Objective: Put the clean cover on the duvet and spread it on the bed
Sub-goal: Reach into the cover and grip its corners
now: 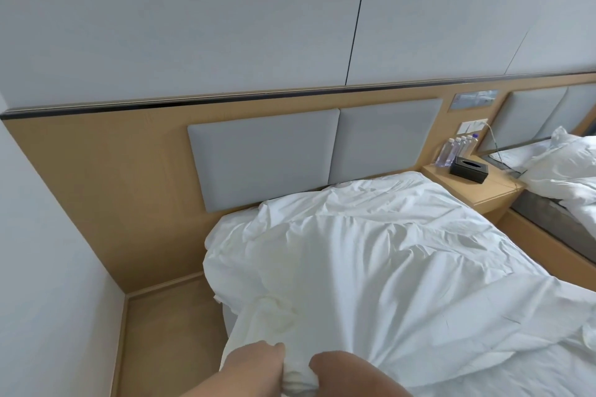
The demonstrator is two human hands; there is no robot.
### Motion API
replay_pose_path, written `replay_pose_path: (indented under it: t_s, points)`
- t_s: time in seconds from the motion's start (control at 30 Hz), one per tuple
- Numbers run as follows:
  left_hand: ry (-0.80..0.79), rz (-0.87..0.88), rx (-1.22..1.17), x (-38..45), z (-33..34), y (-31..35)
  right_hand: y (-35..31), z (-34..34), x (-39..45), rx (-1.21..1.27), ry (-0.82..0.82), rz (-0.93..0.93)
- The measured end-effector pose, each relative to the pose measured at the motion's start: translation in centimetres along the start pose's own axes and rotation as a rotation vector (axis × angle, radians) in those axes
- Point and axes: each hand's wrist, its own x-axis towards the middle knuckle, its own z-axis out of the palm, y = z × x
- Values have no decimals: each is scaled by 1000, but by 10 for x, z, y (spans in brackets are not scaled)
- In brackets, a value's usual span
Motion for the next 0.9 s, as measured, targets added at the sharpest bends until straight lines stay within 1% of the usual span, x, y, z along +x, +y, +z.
replay_pose_path:
  t_s: [0.07,0.1,0.17,0.2,0.27,0.33,0.37,0.47,0.53,0.6,0.73,0.77,0.83,0.9]
  points:
    - [92,23,-41,-1,4,5,-2,1,-11,-80,27,8]
    - [134,29,-59,0,5,7,0,-2,-16,-132,153,21]
    - [231,42,-80,1,6,13,8,-6,-20,-236,486,5]
    - [283,52,-92,0,5,15,7,-7,-22,-214,460,11]
    - [357,70,-104,-2,3,17,4,-5,-27,-93,153,62]
    - [380,88,-115,-4,3,17,3,-9,-32,-15,11,40]
    - [376,94,-117,-5,3,17,4,-7,-33,1,-11,27]
    - [346,118,-155,-5,4,16,10,-2,-32,10,-31,26]
    - [319,142,-216,-4,6,12,12,0,-25,28,-8,-1]
    - [284,148,-284,-4,7,10,12,0,-20,35,-29,10]
    - [159,99,-541,-8,10,4,22,11,-1,9,-81,73]
    - [154,92,-590,-9,10,2,22,16,5,8,-87,106]
    - [155,84,-634,-12,8,-2,19,24,12,2,-52,142]
    - [109,117,-606,-11,8,-7,17,34,15,-5,104,150]
